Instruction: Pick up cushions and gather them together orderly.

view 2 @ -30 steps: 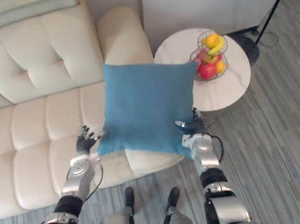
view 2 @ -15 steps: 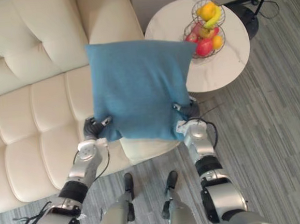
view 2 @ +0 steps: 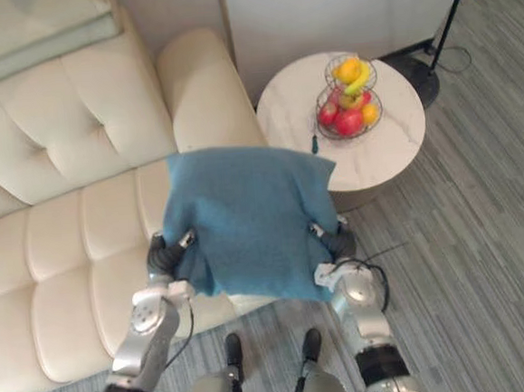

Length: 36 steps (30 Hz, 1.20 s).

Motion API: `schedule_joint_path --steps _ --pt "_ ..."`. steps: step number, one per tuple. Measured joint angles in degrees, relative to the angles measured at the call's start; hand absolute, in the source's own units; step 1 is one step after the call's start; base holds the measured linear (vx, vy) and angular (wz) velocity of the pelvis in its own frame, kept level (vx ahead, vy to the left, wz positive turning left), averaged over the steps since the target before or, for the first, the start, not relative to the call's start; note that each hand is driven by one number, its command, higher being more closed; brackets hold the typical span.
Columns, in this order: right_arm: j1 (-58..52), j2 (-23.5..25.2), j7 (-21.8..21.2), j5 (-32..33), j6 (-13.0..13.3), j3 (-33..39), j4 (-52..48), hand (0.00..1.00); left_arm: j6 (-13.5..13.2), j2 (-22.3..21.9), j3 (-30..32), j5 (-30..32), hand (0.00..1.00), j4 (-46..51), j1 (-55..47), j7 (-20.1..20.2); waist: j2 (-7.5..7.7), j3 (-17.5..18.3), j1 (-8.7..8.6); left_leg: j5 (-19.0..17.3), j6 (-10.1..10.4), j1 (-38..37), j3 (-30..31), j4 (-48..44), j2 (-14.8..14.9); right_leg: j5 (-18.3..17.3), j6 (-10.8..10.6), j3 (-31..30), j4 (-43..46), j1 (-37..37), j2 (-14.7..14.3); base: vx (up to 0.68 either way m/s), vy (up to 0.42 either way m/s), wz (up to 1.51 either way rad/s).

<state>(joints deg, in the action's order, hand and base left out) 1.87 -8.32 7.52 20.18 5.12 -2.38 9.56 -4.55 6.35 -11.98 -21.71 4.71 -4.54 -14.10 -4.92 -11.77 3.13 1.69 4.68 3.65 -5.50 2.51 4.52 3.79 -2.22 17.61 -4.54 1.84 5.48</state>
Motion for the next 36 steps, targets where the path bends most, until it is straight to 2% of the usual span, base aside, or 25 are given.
schedule_joint_path --steps 1,3,7,11,13,16,17,19,20,21,23,24,27,28,29,30,31,32,33,34,35,36 --pt "-2.9 0.7 -0.7 -0.1 0.0 0.0 -2.6 1.0 0.0 -0.5 0.1 -0.2 1.0 3.5 -3.6 1.0 -0.56 1.5 0.07 -0.2 -0.1 -0.4 0.2 1.0 0.0 -0.5 -0.3 0.5 -0.1 -0.3 -0.1 -0.05 0.013 0.14" --pt "-4.9 1.7 -1.1 -0.2 0.1 0.0 -4.6 1.0 -0.1 -0.5 0.1 -0.2 1.0 5.6 -5.9 1.6 -0.62 1.8 0.1 -0.2 -0.1 -1.2 0.4 1.1 -0.1 -0.5 -0.3 0.7 -0.4 -1.3 -0.1 -0.09 0.016 0.13" --pt "-10.4 3.6 -2.5 -2.8 0.4 -0.1 -7.9 1.0 -0.1 -0.5 -0.1 -0.1 1.0 7.5 -11.5 3.2 0.13 6.2 0.22 -0.2 -0.1 -1.9 1.1 1.2 -0.1 -0.5 -0.3 1.0 -0.5 -2.4 -0.2 -0.07 0.008 0.08" --pt "-13.0 3.7 -2.5 -4.5 0.9 -0.1 -9.1 1.0 -0.1 -0.4 -1.1 0.1 1.0 7.6 -13.7 3.3 0.67 7.2 0.49 -0.3 0.0 -2.8 1.8 0.8 -0.2 -0.7 -0.5 2.7 -0.5 -4.5 -0.1 -0.06 -0.002 0.17" --pt "-14.3 3.7 -2.4 -4.5 1.7 0.2 -9.2 1.0 -0.1 -0.4 -2.3 0.1 1.0 7.5 -13.8 3.3 1.3 7.1 0.03 -1.4 0.4 0.6 5.4 -4.6 -0.6 -1.1 -0.5 6.3 -0.5 -5.5 0.4 -0.06 0.001 0.68" --pt "-14.1 3.6 -1.5 -5.1 1.9 0.3 -9.2 1.0 -0.2 -0.4 -2.6 0.0 1.0 7.5 -13.8 3.3 1.27 7.2 0.51 -3.4 1.4 6.4 8.2 -9.8 -0.7 -2.2 -0.3 10.6 1.2 -4.6 0.2 -0.09 0.012 0.83" --pt "-14.0 3.6 -1.3 -5.5 2.0 0.4 -9.2 1.0 -0.2 -0.4 -2.6 0.0 1.0 7.5 -13.8 3.3 1.3 7.2 0.55 -3.7 0.9 6.7 7.7 -9.6 -0.2 -2.2 -0.3 11.1 1.2 -4.5 0.2 -0.08 0.008 0.85" --pt "-13.0 3.4 -0.1 -6.8 2.0 0.8 -9.1 1.0 -0.2 -0.5 -2.9 -0.3 1.0 7.4 -13.7 3.3 1.28 7.2 0.68 -3.4 0.0 8.8 0.3 -8.9 2.3 -2.1 -0.4 15.1 1.3 -3.8 1.0 -0.03 0.024 0.84" --pt "-12.8 3.4 0.0 -6.9 2.0 0.8 -9.1 1.0 -0.2 -0.5 -2.9 -0.5 1.0 7.3 -13.7 3.3 1.27 7.2 0.75 -3.1 -0.4 9.0 -0.8 -8.5 2.5 -2.0 -0.5 15.5 1.3 -3.7 1.2 0.0 0.055 0.68" --pt "-12.0 3.4 0.2 -7.2 2.0 1.1 -8.7 1.0 -0.1 -0.5 -2.9 -0.7 1.0 6.9 -13.7 3.2 1.24 7.2 0.78 -1.9 -1.3 9.2 -4.0 -7.4 3.0 -1.9 -0.7 16.8 1.6 -3.7 1.9 0.02 0.072 0.42" --pt "-10.8 3.3 1.0 -8.9 2.0 1.5 -8.6 1.0 -0.1 -0.5 -3.1 -1.0 1.0 6.9 -13.6 3.2 1.21 7.2 0.58 -0.9 -1.6 9.1 -8.8 -6.3 3.4 -1.7 -1.2 18.1 2.2 -3.3 3.2 0.07 0.14 0.38" --pt "-9.9 3.3 1.6 -9.1 2.0 1.7 -8.4 1.0 -0.1 -0.6 -3.3 -1.0 1.0 6.8 -13.2 3.2 1.09 7.3 0.56 1.6 -1.6 8.5 -11.9 -5.2 3.4 -1.5 -2.1 18.1 2.6 -2.9 4.0 0.07 0.147 0.21" --pt "-8.9 3.4 2.4 -9.9 1.5 2.4 -7.9 1.0 -0.1 -0.5 -3.7 -1.0 1.0 4.4 -10.9 3.1 1.44 7.5 0.41 3.6 -3.1 5.8 -11.8 -1.3 0.0 -1.3 -3.8 18.4 3.5 -3.7 6.9 0.09 0.201 0.22" --pt "-8.9 3.6 2.7 -11.3 1.4 3.5 -7.6 1.0 -0.1 -0.5 -4.6 -1.0 1.0 3.1 -9.6 3.2 1.4 7.6 0.04 3.3 -4.1 4.7 -11.1 -0.6 -2.3 -1.2 -4.6 19.6 4.2 -5.1 9.0 0.1 0.198 0.32" --pt "-8.9 3.6 2.8 -11.3 1.4 3.8 -7.3 1.0 -0.1 -0.5 -4.8 -1.0 1.0 2.8 -9.4 3.2 1.4 7.6 0.03 3.1 -4.3 4.5 -11.1 -0.7 -2.6 -1.3 -4.7 19.7 4.6 -5.2 9.4 0.11 0.202 0.33" --pt "-8.7 3.5 3.0 -11.4 1.4 4.4 -5.6 1.0 -0.1 -0.6 -5.5 -1.0 1.0 1.6 -8.8 3.2 1.26 7.7 0.04 1.5 -4.7 3.9 -11.0 -1.7 -3.5 -1.8 -5.2 19.8 8.4 -4.8 11.6 0.1 0.229 0.14" --pt "-8.7 3.4 3.8 -11.3 1.1 4.6 -3.2 1.0 0.0 -0.8 -6.1 -1.0 1.0 -0.4 -8.3 3.3 0.8 7.5 -0.02 -0.3 -6.0 2.9 -11.0 -3.0 -4.3 -3.7 -3.6 19.6 20.0 -1.8 15.9 0.1 0.242 0.14" --pt "-8.6 3.5 3.9 -11.3 1.0 4.5 -2.3 1.0 0.0 -0.9 -6.1 -1.0 1.0 -0.8 -8.3 3.3 0.6 7.5 -0.08 -1.1 -6.5 2.2 -11.0 -3.5 -4.8 -4.2 -0.8 19.4 25.5 -0.3 18.0 0.13 0.304 0.07" --pt "-8.6 3.8 3.9 -11.3 0.7 4.1 -0.6 1.0 0.1 -0.2 -6.1 -1.0 1.0 -1.2 -8.5 3.3 1.13 7.2 -0.35 -2.4 -7.4 0.7 -11.0 -3.9 -5.5 -3.5 5.0 17.1 33.7 2.6 20.7 0.11 0.237 0.02" --pt "-8.7 4.1 3.9 -11.4 0.0 3.7 0.7 1.0 0.2 1.1 -6.0 -1.0 1.0 -1.4 -8.6 3.2 1.46 7.0 -0.54 -3.2 -8.2 -0.3 -10.3 -4.2 -5.4 -7.3 1.8 9.0 40.3 6.8 18.9 0.11 0.201 0.12" --pt "-8.7 4.6 3.9 -11.4 -0.2 3.5 0.7 1.0 0.1 1.6 -5.9 -1.0 1.0 -1.4 -8.6 3.2 1.43 6.9 -0.66 -3.3 -8.3 -0.3 -9.5 -4.2 -5.3 -8.7 -0.3 6.1 41.8 8.0 16.6 0.15 0.154 0.45" --pt "-8.7 5.8 3.9 -11.4 -0.2 3.5 0.4 1.0 0.2 2.5 -5.9 -1.0 1.0 -1.4 -8.8 3.2 2.62 6.3 -1.45 -3.3 -8.3 -1.4 -8.3 -2.5 -5.9 -13.2 -3.2 1.8 42.5 10.6 10.2 0.16 0.108 0.48"
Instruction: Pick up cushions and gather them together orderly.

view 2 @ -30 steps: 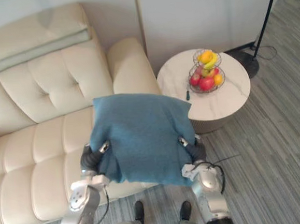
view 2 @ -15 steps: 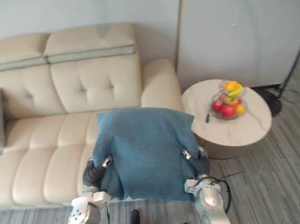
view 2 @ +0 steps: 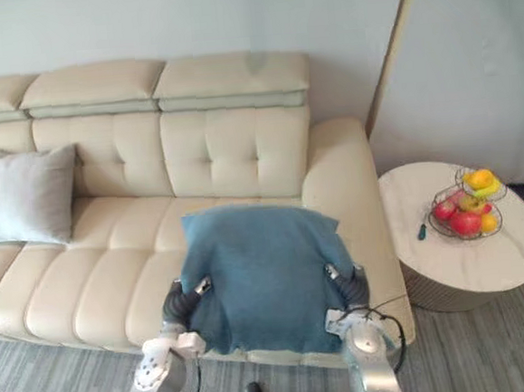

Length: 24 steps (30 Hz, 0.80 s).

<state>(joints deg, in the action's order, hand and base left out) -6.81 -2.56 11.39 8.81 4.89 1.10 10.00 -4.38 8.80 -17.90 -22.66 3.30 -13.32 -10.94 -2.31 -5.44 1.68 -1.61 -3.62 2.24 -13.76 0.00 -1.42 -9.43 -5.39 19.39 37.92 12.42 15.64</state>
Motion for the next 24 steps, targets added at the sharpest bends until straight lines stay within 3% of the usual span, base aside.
schedule_joint_path --steps 2,4,5,7,8,9,10,11,12,13,14,15,16,17,18,19,22,24 --pt "0.0 0.0 -0.1 0.0 0.0 0.0 0.0 1.0 0.0 0.0 0.0 0.0 1.0 0.0 -0.2 0.0 0.7 -0.2 0.05 0.0 0.0 -0.5 0.2 0.7 -0.6 -1.7 -0.1 -0.5 -1.9 0.7 -2.8 0.13 0.07 0.31" --pt "-0.1 0.0 -0.1 0.1 0.0 0.0 -0.5 1.0 0.4 0.0 -0.1 0.1 1.0 0.0 -0.5 0.0 1.22 0.0 -0.1 0.1 0.2 -1.1 1.7 1.1 -2.4 -2.7 0.2 -1.0 -8.7 1.5 -7.8 0.17 0.032 0.43" --pt "-0.7 0.0 -0.1 0.1 0.0 0.1 -0.9 1.0 1.0 0.0 -0.1 0.1 1.0 0.6 -0.7 0.1 1.54 0.2 -0.57 -0.2 0.1 -1.3 2.6 0.7 -3.6 -1.7 3.0 -2.9 -13.2 0.8 -9.8 0.22 0.006 0.63" --pt "-2.8 -0.1 0.1 0.2 -0.1 0.1 -3.4 1.0 1.7 -0.7 -0.2 0.7 1.0 1.3 -1.3 0.1 1.69 0.1 -0.89 -2.1 -0.6 -1.3 5.0 -2.8 -5.1 -0.5 7.3 -3.9 -17.7 -1.7 -10.3 0.22 -0.029 0.68" --pt "-3.9 -0.2 0.1 0.2 -0.4 0.1 -4.9 1.0 2.2 -1.6 -0.2 1.0 1.0 1.7 -1.9 0.1 0.87 0.2 -0.84 -3.9 0.2 -1.1 5.4 -6.0 -4.5 -0.3 7.2 -2.2 -19.2 -4.3 -10.5 0.31 -0.006 0.6" --pt "-5.1 0.2 0.1 0.2 -0.8 0.1 -7.6 1.0 2.2 -1.7 -0.2 1.1 1.0 3.1 -2.9 0.1 0.99 0.1 -0.58 -5.4 1.6 0.1 5.1 -11.2 -4.1 -0.2 7.3 -1.0 -21.4 -7.0 -10.4 0.3 0.007 0.5" --pt "-5.9 0.0 0.1 0.2 -0.8 0.0 -11.0 1.0 2.2 -1.7 -0.1 1.1 1.0 4.4 -3.5 0.2 1.15 0.0 -0.01 -7.7 3.2 2.8 4.6 -19.2 -3.1 0.2 7.6 -0.9 -23.9 -9.3 -10.5 0.28 0.009 0.35" --pt "-5.8 -0.1 0.1 0.2 -0.8 0.0 -12.1 1.0 2.2 -1.7 -0.1 1.1 1.0 4.9 -3.7 0.4 1.16 0.0 0.5 -8.8 3.5 4.4 3.4 -23.3 -2.1 0.3 7.6 -0.9 -24.6 -10.2 -10.8 0.21 -0.036 -0.02" --pt "-5.4 -0.1 0.1 0.1 -0.7 0.0 -13.7 1.0 2.1 -1.7 -0.1 1.1 1.0 5.4 -3.7 0.9 1.18 0.0 1.98 -11.5 2.4 6.9 0.2 -29.9 2.1 0.3 7.7 -1.7 -25.6 -11.6 -11.6 0.21 -0.038 -0.25" --pt "-4.7 0.0 0.1 0.1 -0.2 0.0 -13.7 1.0 1.9 -1.7 0.0 1.1 1.0 5.4 -3.8 1.2 1.88 0.3 2.17 -13.0 3.2 8.1 0.2 -32.4 6.1 0.3 7.7 -1.7 -26.4 -12.7 -11.8 0.2 -0.03 -0.28" --pt "-4.3 0.0 0.1 0.1 -0.1 0.0 -13.7 1.0 1.9 -1.7 0.0 1.0 1.0 5.4 -3.8 1.2 2.11 0.6 2.16 -13.3 3.7 8.7 0.3 -32.2 7.6 0.3 7.7 -1.8 -26.5 -12.8 -11.7 0.18 0.035 -0.2" --pt "-3.4 0.0 0.2 0.1 0.1 0.0 -13.7 1.0 1.8 -1.9 0.0 1.0 1.0 5.4 -3.7 1.2 2.2 0.7 2.13 -13.2 4.6 9.0 0.3 -29.7 11.1 0.4 7.7 -2.3 -26.5 -13.0 -11.2 0.15 0.114 -0.19" --pt "-3.2 0.0 0.3 0.1 0.1 0.0 -13.7 1.0 1.9 -2.0 0.0 1.0 1.0 5.4 -3.7 1.2 2.47 0.6 2.0 -12.6 5.5 8.6 0.6 -26.9 12.4 0.5 7.5 -2.5 -26.5 -13.2 -10.7 0.18 0.214 -0.2" --pt "-3.6 0.0 0.5 0.1 0.1 0.4 -13.6 1.0 2.1 -2.6 -0.1 1.0 1.0 5.4 -3.8 1.2 1.96 0.9 1.7 -8.1 7.1 7.0 2.5 -18.8 13.7 0.9 6.7 -3.0 -26.6 -13.5 -10.1 0.15 0.237 -0.12" --pt "-3.8 -0.1 0.6 0.1 0.1 0.7 -13.6 1.0 2.1 -3.0 -0.2 1.0 1.0 5.4 -3.8 1.2 1.07 1.4 1.64 -3.3 7.0 5.9 3.5 -15.1 14.1 1.1 6.1 -3.4 -26.9 -13.6 -10.1 0.18 0.289 -0.27" --pt "-4.0 -0.2 0.6 0.1 0.2 0.8 -12.6 1.0 2.1 -3.1 -0.4 1.0 1.0 5.0 -3.8 1.1 1.39 2.2 1.65 -0.7 11.2 4.5 5.4 -11.7 13.3 1.1 3.2 -5.2 -28.6 -13.8 -9.7 0.15 0.229 -0.28" --pt "-4.8 1.3 0.6 -0.2 -0.3 0.9 -11.1 1.0 2.4 -1.5 -0.7 1.1 1.0 4.5 -4.2 1.1 3.57 2.1 1.33 -1.0 10.2 2.3 3.3 -9.0 9.1 3.2 1.2 -7.0 -32.3 -15.3 -5.8 0.1 0.288 -0.18" --pt "-5.4 2.0 0.6 -0.6 -0.4 1.0 -10.9 1.0 2.4 -0.7 -1.2 1.1 1.0 4.3 -4.7 1.1 3.56 2.1 1.09 -1.3 9.6 1.2 3.1 -8.9 8.2 3.5 0.9 -7.6 -32.4 -16.0 -5.1 0.01 0.152 -0.07"
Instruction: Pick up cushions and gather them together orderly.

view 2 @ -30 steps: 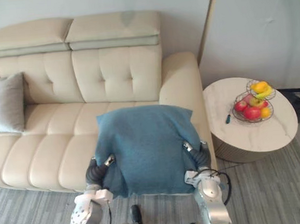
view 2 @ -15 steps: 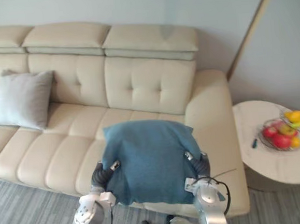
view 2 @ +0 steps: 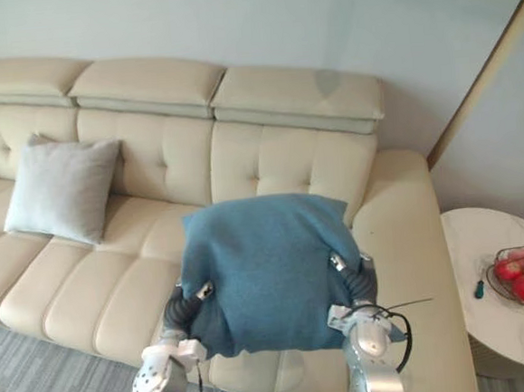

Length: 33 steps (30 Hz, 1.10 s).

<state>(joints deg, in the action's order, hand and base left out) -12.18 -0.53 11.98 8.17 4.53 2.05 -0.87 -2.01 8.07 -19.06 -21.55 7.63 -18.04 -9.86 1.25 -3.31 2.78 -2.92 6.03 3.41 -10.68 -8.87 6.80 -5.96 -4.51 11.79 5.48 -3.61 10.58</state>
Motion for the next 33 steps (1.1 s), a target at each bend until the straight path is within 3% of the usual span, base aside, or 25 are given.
schedule_joint_path --steps 7,11,14,19,25,28,29,30,33 --pt "-0.2 0.3 1.1 -4.1 -0.2 0.0 7.7 1.0 0.3 1.0 -1.4 1.2 1.0 -4.3 -0.7 0.0 -0.17 0.9 -0.8 1.4 0.5 -2.7 0.1 4.2 -0.5 -1.0 -0.6 -0.9 -0.5 -0.3 -0.3 -0.04 -0.003 -0.04" --pt "-0.1 0.0 2.2 -6.2 -0.6 -0.1 9.5 1.0 0.4 1.5 -1.7 2.2 1.0 -6.1 0.1 -0.2 -0.34 1.0 -1.71 3.3 0.9 -2.6 0.0 6.9 0.1 1.5 -0.8 -1.3 -3.3 -0.2 -1.6 -0.01 -0.042 -0.1" --pt "4.8 -1.6 4.6 -10.4 -0.7 -2.4 12.2 1.0 0.4 2.1 -1.1 4.1 1.0 -10.3 6.3 -3.6 -0.63 -0.4 -2.0 4.9 0.8 -0.9 -2.2 8.9 0.7 3.6 -0.3 -3.7 -4.6 3.4 -2.5 -0.06 -0.007 -0.39" --pt "18.7 -3.0 8.4 -10.5 -0.8 -2.9 12.2 1.0 0.2 2.5 1.0 4.2 1.0 -11.3 20.6 -8.4 -0.97 -6.9 -2.27 7.7 -0.4 6.8 -4.6 9.7 0.7 7.7 -0.5 -6.3 -4.7 12.7 -2.5 -0.13 0.031 -0.27" --pt "38.7 -6.3 15.0 -12.1 -1.4 -3.7 12.2 1.0 -0.3 4.9 3.0 3.9 1.0 -17.4 44.4 -15.7 -1.23 -7.3 -0.51 9.9 -0.9 18.9 -4.7 8.2 1.2 8.0 -0.5 -6.7 1.0 27.0 -2.4 -0.1 0.012 -0.04" --pt "51.3 -7.1 18.7 -13.3 -1.4 -3.3 14.4 1.0 -2.7 8.5 3.9 3.9 1.0 -22.6 57.8 -18.8 -1.5 -8.5 -0.14 11.3 -1.1 22.8 -4.6 8.4 1.4 8.2 -0.4 -6.7 2.5 31.7 -2.5 -0.06 -0.002 -0.01" --pt "56.4 -7.7 20.1 -13.9 -1.3 -3.1 16.7 1.0 -3.0 9.4 4.5 3.9 0.0 -25.2 62.9 -19.7 -1.77 -9.0 -0.09 12.0 -1.2 24.1 -4.5 8.9 1.3 8.6 -0.3 -6.7 2.4 33.1 -2.5 -0.04 0.006 0.02" --pt "62.5 -8.7 21.3 -14.7 -1.3 -2.7 19.7 0.0 -3.8 10.4 4.8 3.7 0.0 -29.0 69.5 -20.4 -1.92 -10.1 0.24 12.8 -1.4 25.4 -4.4 9.3 1.3 9.1 -0.2 -6.6 2.4 34.6 -2.6 -0.04 0.009 0.01" --pt "73.4 -9.5 25.3 -15.0 -1.4 -1.4 24.7 0.0 -4.5 11.5 7.1 3.5 0.0 -38.3 82.9 -21.7 -2.17 -13.0 0.3 14.6 -1.4 28.3 -3.8 10.8 1.1 9.9 -0.3 -6.4 2.3 37.8 -2.6 -0.03 0.013 0.05"
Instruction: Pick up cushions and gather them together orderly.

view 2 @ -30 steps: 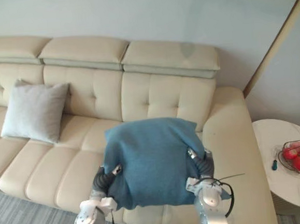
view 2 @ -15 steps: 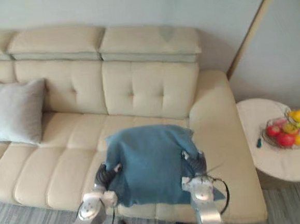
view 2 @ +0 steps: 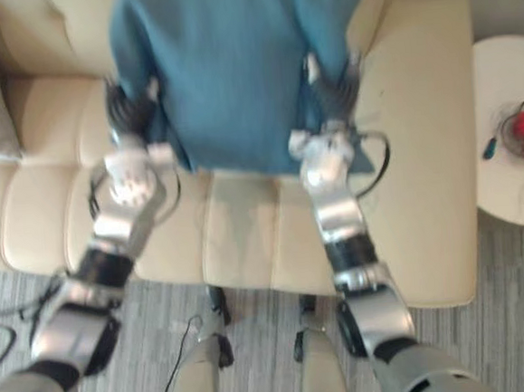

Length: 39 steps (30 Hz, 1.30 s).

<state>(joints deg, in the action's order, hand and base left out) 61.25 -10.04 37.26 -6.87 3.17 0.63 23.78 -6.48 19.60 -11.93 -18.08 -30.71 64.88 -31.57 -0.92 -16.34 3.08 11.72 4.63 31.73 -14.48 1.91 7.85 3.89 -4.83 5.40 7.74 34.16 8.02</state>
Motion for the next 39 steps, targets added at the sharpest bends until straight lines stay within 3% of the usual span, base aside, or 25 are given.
schedule_joint_path --steps 2,6,11,15,17,19,23,28,32,36,39 --pt "3.5 0.2 1.5 0.0 -0.4 1.5 2.3 0.0 0.2 -0.3 1.5 0.0 0.0 -5.8 6.0 -0.4 -0.48 -0.8 -0.19 1.0 0.0 1.6 1.0 1.2 -0.1 0.1 0.0 0.7 -0.1 1.6 0.1 0.02 0.017 0.17" --pt "7.9 1.2 1.2 3.1 -3.7 6.2 10.6 0.0 4.3 -1.2 4.4 -1.2 0.0 -12.1 11.7 0.7 -0.51 -2.2 -0.29 1.1 -0.1 2.8 1.7 1.3 -0.1 0.1 0.0 2.2 -0.4 2.0 0.6 0.05 0.008 0.12" --pt "10.2 1.5 -2.4 11.6 -4.7 9.0 16.1 0.0 5.5 -3.6 9.7 -1.2 0.0 -18.2 13.8 4.0 -0.46 -2.2 -0.27 1.1 -0.1 5.6 2.5 1.4 0.2 0.1 0.0 3.7 -1.3 3.8 0.5 0.06 0.0 0.09" --pt "10.4 1.5 -6.5 15.0 -4.8 8.9 17.8 0.0 7.0 -5.0 12.8 -0.2 0.0 -20.8 13.6 5.2 -0.47 -5.1 -0.26 1.9 1.0 7.1 2.3 1.8 0.7 0.1 0.0 3.5 -0.8 5.6 0.1 0.02 -0.004 -0.04" --pt "10.6 1.5 -9.1 16.0 -4.8 8.4 17.8 0.0 7.0 -5.2 13.4 0.7 0.0 -21.2 13.0 6.0 -0.51 -6.5 -0.38 3.1 2.5 7.6 2.2 2.7 0.8 0.1 0.0 3.4 0.1 6.9 0.0 0.0 -0.014 -0.05" --pt "10.5 1.8 -10.3 16.2 -4.7 8.1 17.7 0.0 6.7 -5.4 15.5 0.6 0.0 -21.2 11.5 6.8 -0.56 -7.8 -0.52 3.2 2.7 7.3 2.2 2.9 1.1 0.1 0.0 3.4 0.7 6.9 -0.2 0.0 -0.006 -0.02" --pt "8.6 2.5 -11.6 16.6 -3.9 8.1 16.6 0.0 5.5 -5.3 17.7 0.5 0.0 -18.1 4.1 8.7 -0.52 -7.8 -0.68 3.2 2.7 5.1 1.2 2.8 1.4 -0.2 0.3 3.3 3.2 6.5 -0.2 0.01 -0.005 -0.06" --pt "-2.0 1.9 -12.8 16.9 -3.0 8.2 7.5 0.0 5.0 -5.2 17.8 -0.8 0.0 -13.5 -5.7 10.6 -0.5 -7.8 -0.38 3.2 2.7 1.3 1.0 2.8 1.5 -2.2 0.6 3.4 5.2 3.3 -0.1 0.03 -0.027 0.06" --pt "-15.1 -1.8 -14.8 17.0 -2.5 8.8 -1.7 0.0 4.2 -4.6 17.8 -3.4 0.0 -5.1 -17.6 11.3 -0.45 -7.8 0.11 3.0 2.7 -3.3 1.2 2.8 1.5 -4.4 0.9 3.6 7.0 -0.9 0.0 0.01 -0.048 0.09" --pt "-31.8 -3.8 -18.8 17.0 -0.7 9.4 -10.0 0.0 2.0 -4.5 19.6 -4.5 0.0 4.8 -33.6 12.5 -0.05 -7.1 0.26 -0.6 2.1 -8.5 1.3 0.7 1.8 -7.6 1.0 4.0 8.8 -6.4 -0.1 -0.01 -0.054 0.05" --pt "-42.4 -3.2 -21.7 16.4 -0.7 8.1 -11.4 0.0 1.9 -6.8 19.7 -4.5 0.0 7.4 -44.1 14.0 0.16 -4.2 0.43 -1.7 2.3 -10.9 1.4 0.2 1.8 -8.4 1.0 4.3 8.9 -9.0 -0.1 0.02 -0.027 0.05"
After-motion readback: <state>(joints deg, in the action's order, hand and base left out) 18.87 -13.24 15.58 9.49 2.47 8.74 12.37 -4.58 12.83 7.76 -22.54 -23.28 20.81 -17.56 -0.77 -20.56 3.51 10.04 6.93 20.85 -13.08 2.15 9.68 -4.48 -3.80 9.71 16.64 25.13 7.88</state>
